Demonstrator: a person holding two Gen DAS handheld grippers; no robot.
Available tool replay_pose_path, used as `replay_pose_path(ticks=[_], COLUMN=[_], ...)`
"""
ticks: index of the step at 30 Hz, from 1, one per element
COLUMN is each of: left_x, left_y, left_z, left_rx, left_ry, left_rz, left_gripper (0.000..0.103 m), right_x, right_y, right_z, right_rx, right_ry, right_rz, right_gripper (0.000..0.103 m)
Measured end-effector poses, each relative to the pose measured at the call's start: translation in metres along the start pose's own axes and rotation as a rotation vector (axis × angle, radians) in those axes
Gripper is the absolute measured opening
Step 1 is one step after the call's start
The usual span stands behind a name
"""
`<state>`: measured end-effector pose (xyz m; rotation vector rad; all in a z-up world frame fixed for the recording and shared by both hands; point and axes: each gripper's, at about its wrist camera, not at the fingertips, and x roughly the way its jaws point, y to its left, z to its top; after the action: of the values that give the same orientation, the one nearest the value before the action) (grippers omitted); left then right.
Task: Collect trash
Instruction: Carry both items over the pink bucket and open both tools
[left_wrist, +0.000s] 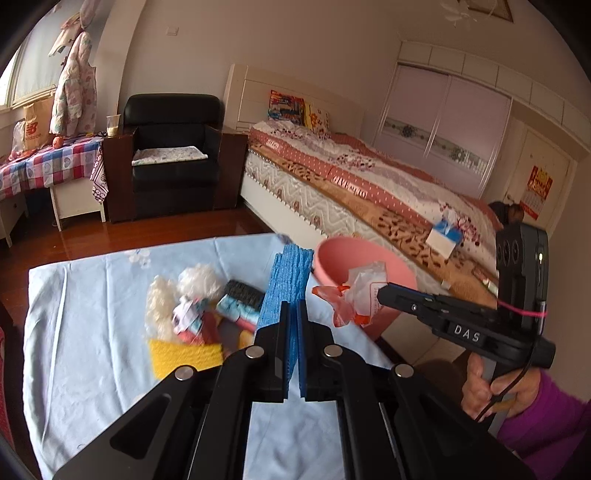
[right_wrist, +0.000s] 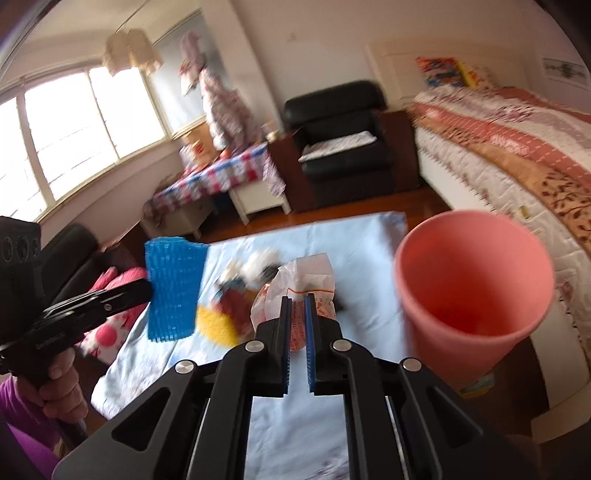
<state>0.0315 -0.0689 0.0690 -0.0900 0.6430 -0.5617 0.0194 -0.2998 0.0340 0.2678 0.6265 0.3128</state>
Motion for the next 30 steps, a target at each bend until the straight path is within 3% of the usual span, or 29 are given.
replay_pose_path(ticks=[7, 13, 22, 30], left_x=[0.027, 0.059, 0.140, 0.199], left_y=[-0.028, -0.058, -0.091, -0.095], left_z=[0.039, 0.050, 0.045, 0.031], left_rx=[-0.027, -0.014, -0.019, -0.066], left_ry=[-0.023, -0.014, 0.076, 0.138], left_rz=[-0.060, -0.112, -0.165, -0.148], left_gripper=[0.002, 0.002, 0.002, 0.002], right_x=[-0.023, -0.030, -0.007, 0.018], right_y=[-0.039, -0.073, -0.111, -0.135], right_z=[0.025, 0.032, 0.018, 0.014], right_rx=[0.045, 0.104, 0.142, 0.160], right_ry=[-0.098, -0.127, -0.080, -0.035], right_rz=[-0.117, -0.196, -0.309, -0.341], right_gripper=[0.007, 0.007, 0.007, 0.007])
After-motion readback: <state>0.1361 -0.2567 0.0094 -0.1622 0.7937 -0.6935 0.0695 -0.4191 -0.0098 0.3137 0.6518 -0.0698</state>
